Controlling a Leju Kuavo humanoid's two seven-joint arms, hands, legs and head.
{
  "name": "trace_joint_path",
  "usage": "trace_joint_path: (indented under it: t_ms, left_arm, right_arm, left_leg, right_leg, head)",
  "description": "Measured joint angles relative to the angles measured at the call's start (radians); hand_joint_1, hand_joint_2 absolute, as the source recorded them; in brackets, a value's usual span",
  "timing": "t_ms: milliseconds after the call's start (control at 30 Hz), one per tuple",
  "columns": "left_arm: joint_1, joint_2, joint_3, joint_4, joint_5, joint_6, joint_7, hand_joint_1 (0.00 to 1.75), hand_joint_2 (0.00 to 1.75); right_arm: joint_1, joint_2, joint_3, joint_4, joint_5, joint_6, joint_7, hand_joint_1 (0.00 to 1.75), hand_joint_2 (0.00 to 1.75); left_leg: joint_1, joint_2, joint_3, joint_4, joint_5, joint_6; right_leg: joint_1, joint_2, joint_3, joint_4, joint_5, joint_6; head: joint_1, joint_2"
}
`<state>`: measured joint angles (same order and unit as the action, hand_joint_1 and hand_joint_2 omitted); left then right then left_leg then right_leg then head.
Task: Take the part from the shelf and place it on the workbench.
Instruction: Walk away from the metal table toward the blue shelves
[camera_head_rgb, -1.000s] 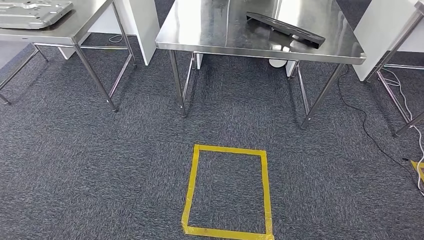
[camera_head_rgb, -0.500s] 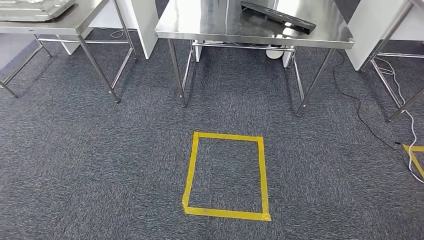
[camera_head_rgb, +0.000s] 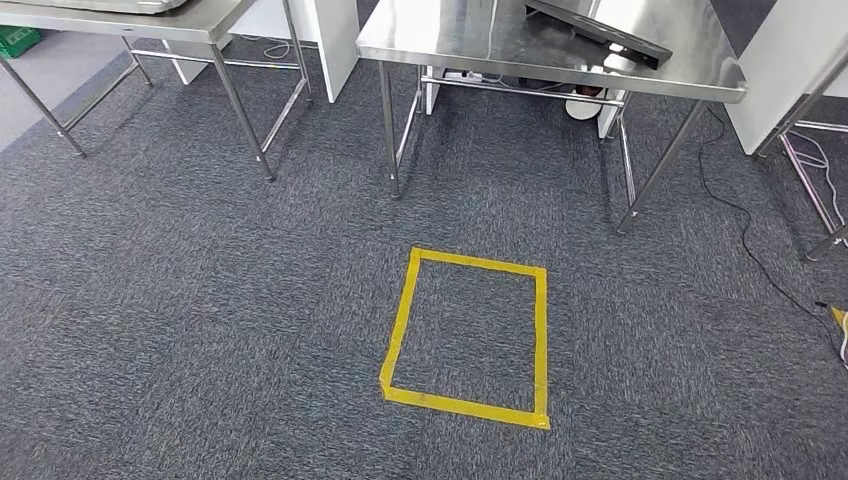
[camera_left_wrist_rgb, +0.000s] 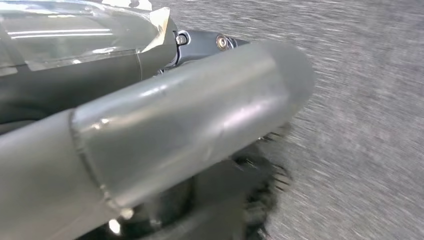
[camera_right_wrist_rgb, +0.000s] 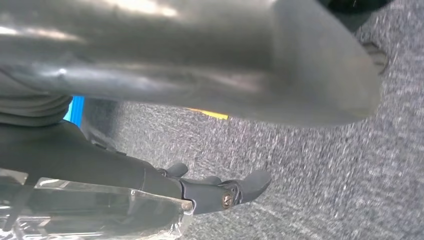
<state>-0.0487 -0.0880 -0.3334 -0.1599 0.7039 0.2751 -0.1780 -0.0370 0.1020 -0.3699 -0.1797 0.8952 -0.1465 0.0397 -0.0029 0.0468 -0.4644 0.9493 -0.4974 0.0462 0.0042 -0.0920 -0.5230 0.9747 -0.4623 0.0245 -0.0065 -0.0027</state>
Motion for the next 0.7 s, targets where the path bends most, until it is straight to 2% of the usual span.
trace_joint_path:
  t_ms: [33,100,167,200,233,267,300,333,367,400,467,500,533,567,633,667,700]
  left_arm:
    - [0.002,-0.001,0.0,0.0,0.001,0.001,0.001,0.0,0.0]
    - [0.003,-0.002,0.0,0.0,0.002,0.003,0.002,0.0,0.0]
    - [0.004,-0.003,0.0,0.0,0.002,0.003,0.002,0.0,0.0]
    - [0.006,-0.003,0.0,0.0,0.002,0.003,0.002,0.0,0.0]
    - [0.008,-0.003,0.0,0.0,0.002,0.003,0.002,0.0,0.0]
    - [0.009,-0.003,0.0,0.0,0.002,0.004,0.002,0.0,0.0]
    - [0.01,-0.003,0.0,0.0,0.002,0.005,0.002,0.0,0.0]
    - [0.009,-0.004,0.0,0.0,0.002,0.006,0.002,0.0,0.0]
    - [0.008,-0.004,0.0,0.0,0.002,0.007,0.002,0.0,0.0]
    - [0.008,-0.004,0.0,0.0,0.002,0.008,0.002,0.0,0.0]
    - [0.01,-0.004,0.0,0.0,0.002,0.008,0.002,0.0,0.0]
    - [0.011,-0.003,0.0,0.0,0.002,0.009,0.003,0.0,0.0]
    - [0.012,-0.003,0.0,0.0,0.002,0.01,0.003,0.0,0.0]
    - [0.012,-0.003,0.0,0.0,0.002,0.011,0.003,0.0,0.0]
    - [0.011,-0.003,0.0,0.0,0.001,0.013,0.004,0.0,0.0]
    - [0.011,-0.003,0.0,0.0,0.001,0.014,0.004,0.0,0.0]
    - [0.013,-0.003,0.0,0.0,0.001,0.015,0.004,0.0,0.0]
  right_arm:
    - [0.0,0.0,0.001,0.0,0.0,0.0,0.0,0.0,0.0]
    - [0.004,0.0,0.003,0.0,0.0,0.0,0.0,0.0,0.0]
    - [0.01,0.0,0.004,0.001,0.001,0.0,0.0,0.0,0.0]
    - [0.011,0.0,0.005,0.001,0.001,0.0,-0.001,0.0,0.0]
    - [0.012,0.0,0.005,0.001,0.002,0.0,-0.002,0.0,0.0]
    - [0.012,0.0,0.006,0.001,0.003,0.0,-0.003,0.0,0.0]
    - [0.012,-0.001,0.006,0.001,0.004,0.0,-0.005,0.0,0.0]
    - [0.012,-0.001,0.007,0.001,0.005,0.001,-0.007,0.0,0.0]
    - [0.013,-0.001,0.008,0.002,0.006,0.002,-0.009,0.0,0.0]
    - [0.013,-0.001,0.009,0.002,0.007,0.002,-0.011,0.0,0.0]
    - [0.013,-0.001,0.012,0.003,0.009,0.004,-0.014,0.0,0.0]
    - [0.012,0.0,0.014,0.003,0.009,0.006,-0.015,0.0,0.0]
    - [0.012,0.0,0.015,0.003,0.01,0.011,-0.017,0.0,0.0]
    - [0.012,0.0,0.016,0.003,0.011,0.018,-0.019,0.0,0.0]
    - [0.014,0.0,0.017,0.003,0.011,0.033,-0.027,0.0,0.0]
    - [0.015,0.0,0.017,0.003,0.011,0.038,-0.03,0.0,0.0]
    - [0.016,0.0,0.017,0.003,0.011,0.041,-0.032,0.0,0.0]
  left_leg:
    - [0.002,-0.008,-0.007,-0.004,0.009,0.008]
    - [0.003,-0.026,-0.026,-0.006,0.025,0.017]
    - [0.003,-0.047,-0.044,-0.003,0.038,0.018]
    - [0.003,-0.058,-0.051,-0.002,0.043,0.016]
    - [0.003,-0.069,-0.056,0.0,0.047,0.014]
    - [0.003,-0.079,-0.059,0.002,0.05,0.012]
    - [0.003,-0.09,-0.062,0.005,0.052,0.009]
    - [0.001,-0.1,-0.066,0.011,0.053,0.005]
    - [-0.001,-0.108,-0.071,0.016,0.054,0.001]
    - [-0.001,-0.117,-0.076,0.019,0.055,-0.005]
    - [0.001,-0.133,-0.085,0.021,0.06,-0.019]
    - [0.003,-0.129,-0.091,0.028,0.056,-0.025]
    - [0.005,-0.115,-0.104,0.051,0.04,-0.03]
    - [0.007,-0.095,-0.126,0.097,0.01,-0.035]
    - [0.011,-0.062,-0.191,0.237,-0.065,-0.046]
    - [0.013,-0.056,-0.22,0.3,-0.089,-0.05]
    - [0.016,-0.052,-0.233,0.331,-0.094,-0.054]
  right_leg:
    - [-0.002,0.019,-0.013,0.025,-0.016,0.002]
    - [-0.007,0.068,-0.065,0.142,-0.082,0.0]
    - [-0.011,0.085,-0.116,0.273,-0.14,0.002]
    - [-0.012,0.086,-0.12,0.296,-0.146,0.008]
    - [-0.013,0.088,-0.101,0.273,-0.135,0.017]
    - [-0.015,0.093,-0.062,0.211,-0.11,0.026]
    - [-0.018,0.111,-0.016,0.129,-0.083,0.032]
    - [-0.02,0.131,0.022,0.055,-0.061,0.034]
    - [-0.021,0.148,0.045,0.005,-0.048,0.032]
    - [-0.021,0.159,0.053,-0.017,-0.045,0.025]
    - [-0.019,0.143,0.052,-0.02,-0.042,0.008]
    - [-0.021,0.133,0.053,-0.022,-0.038,-0.001]
    - [-0.024,0.121,0.054,-0.023,-0.033,-0.01]
    - [-0.028,0.109,0.055,-0.025,-0.029,-0.016]
    - [-0.025,0.083,0.051,-0.024,-0.027,-0.022]
    - [-0.024,0.07,0.048,-0.024,-0.027,-0.022]
    - [-0.023,0.057,0.046,-0.024,-0.027,-0.022]
  head:
    - [0.001,0.0]
    - [0.002,0.0]
    - [0.003,0.0]
    - [0.004,0.0]
    - [0.004,0.0]
    - [0.004,0.0]
    - [0.004,0.0]
    - [0.004,0.0]
    - [0.004,0.0]
    - [0.004,0.0]
    - [0.004,0.0]
    - [0.004,0.0]
    - [0.002,0.0]
    - [-0.001,0.0]
    - [-0.006,0.0]
    - [-0.006,0.0]
    - [-0.006,0.0]
